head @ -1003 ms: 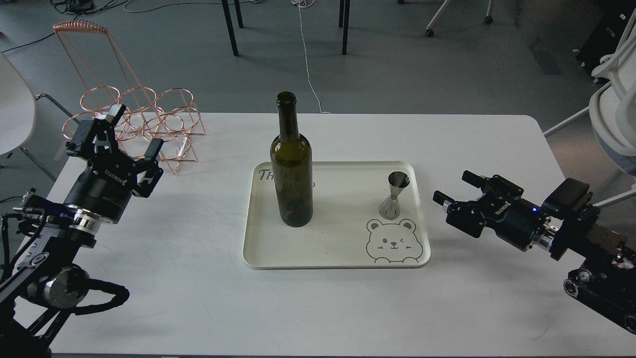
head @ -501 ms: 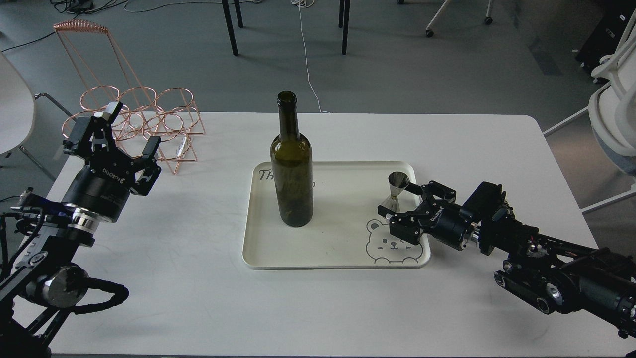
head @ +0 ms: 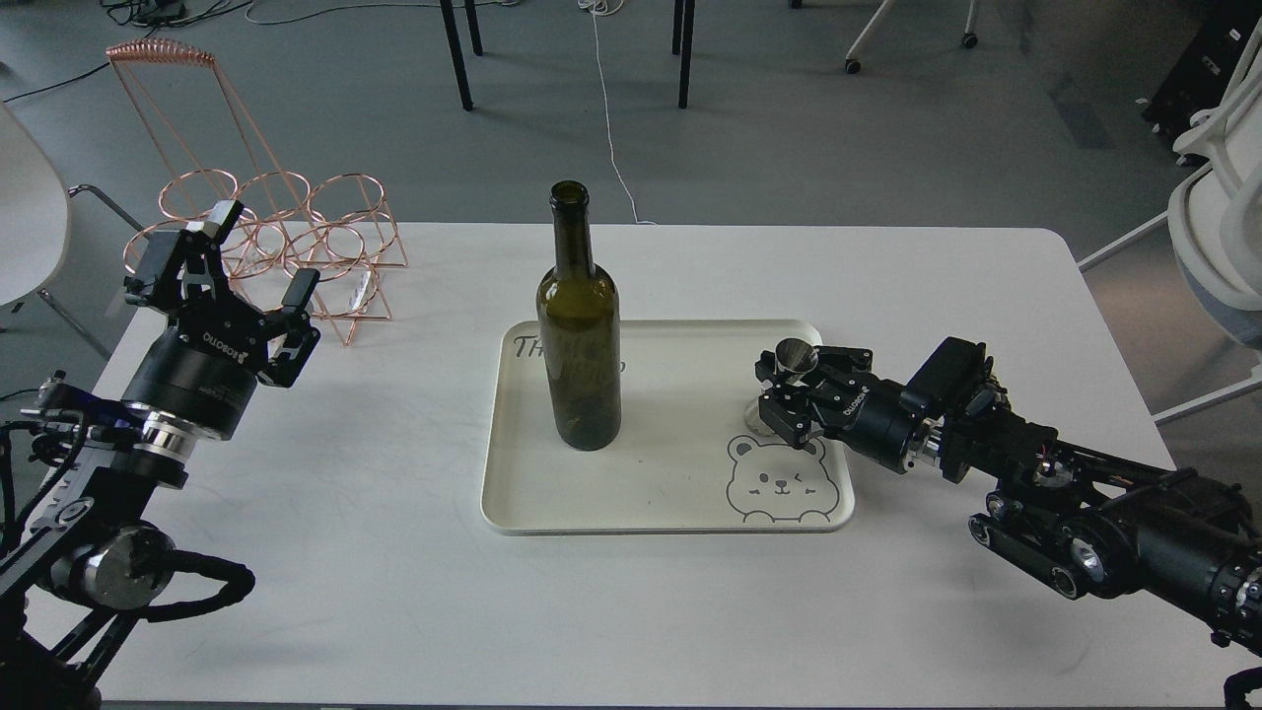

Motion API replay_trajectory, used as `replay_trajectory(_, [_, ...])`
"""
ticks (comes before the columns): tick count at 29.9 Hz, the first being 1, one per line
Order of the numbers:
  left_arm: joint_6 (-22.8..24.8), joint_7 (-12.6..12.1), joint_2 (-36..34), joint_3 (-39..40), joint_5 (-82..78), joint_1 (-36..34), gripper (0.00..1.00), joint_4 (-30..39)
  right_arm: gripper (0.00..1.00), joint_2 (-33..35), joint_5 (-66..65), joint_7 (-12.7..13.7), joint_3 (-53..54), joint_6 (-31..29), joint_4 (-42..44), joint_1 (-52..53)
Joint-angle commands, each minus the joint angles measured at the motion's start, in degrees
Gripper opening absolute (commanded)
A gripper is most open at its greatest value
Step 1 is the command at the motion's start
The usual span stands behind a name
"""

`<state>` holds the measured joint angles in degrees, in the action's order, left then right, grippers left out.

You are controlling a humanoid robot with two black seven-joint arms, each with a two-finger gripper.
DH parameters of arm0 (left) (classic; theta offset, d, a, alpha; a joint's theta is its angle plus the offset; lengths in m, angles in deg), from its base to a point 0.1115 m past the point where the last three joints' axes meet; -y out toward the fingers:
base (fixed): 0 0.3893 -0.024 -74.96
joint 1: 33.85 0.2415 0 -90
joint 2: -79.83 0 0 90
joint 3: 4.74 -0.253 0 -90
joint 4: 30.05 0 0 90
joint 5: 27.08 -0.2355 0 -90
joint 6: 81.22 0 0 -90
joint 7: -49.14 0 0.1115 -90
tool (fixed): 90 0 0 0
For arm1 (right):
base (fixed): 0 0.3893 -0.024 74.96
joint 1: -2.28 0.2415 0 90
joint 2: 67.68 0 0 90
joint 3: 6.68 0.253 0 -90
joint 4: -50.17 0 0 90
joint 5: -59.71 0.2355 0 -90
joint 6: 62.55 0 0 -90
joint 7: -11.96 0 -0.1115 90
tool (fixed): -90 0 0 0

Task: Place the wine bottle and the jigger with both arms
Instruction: 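Lift the jigger off the tray and carry it beside the tray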

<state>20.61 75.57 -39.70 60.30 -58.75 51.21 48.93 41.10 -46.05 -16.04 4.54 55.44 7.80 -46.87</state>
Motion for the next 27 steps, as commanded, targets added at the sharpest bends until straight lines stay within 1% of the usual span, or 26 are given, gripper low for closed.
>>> replay_trajectory(1, [-0.05,0.02,0.0,-0.01,-0.06,0.03,0.98,0.3,0.05,2.39,0.64,0.0,3.45,0.0,-3.32,0.1])
replay_trajectory(5, [0.03,-0.06,0.0,-0.01,-0.06,-0.06,0.98,0.39,0.06,7.66,4.5,0.0,5.13,0.0,-6.67,0.1])
replay_trajectory(9, [0.03,0.02,0.0,0.08,-0.06,-0.06,0.98,0.39,0.06,13.11,11.08,0.0,4.87,0.0,-6.06,-0.33])
replay_trajectory(11, [0.03,0.02,0.0,0.08,-0.06,-0.06,0.98,0.39,0.06,14.7,15.3,0.0,3.99,0.0,-4.66,-1.21])
replay_trajectory(15, [0.03,-0.06,0.0,-0.09,-0.06,-0.06,0.98,1.1,0.06,14.97,20.06,0.0,3.11,0.0,-0.8,-4.02])
replay_trajectory(22, [0.03,0.02,0.09,-0.01,-0.06,-0.06,0.98,1.18,0.06,14.97,20.42,0.0,3.02,0.0,0.26,-5.34])
replay_trajectory(27, [0.12,-0.07,0.18,-0.01,-0.15,-0.15,0.98,1.18,0.06,13.74,20.42,0.0,2.84,0.0,4.04,-5.52])
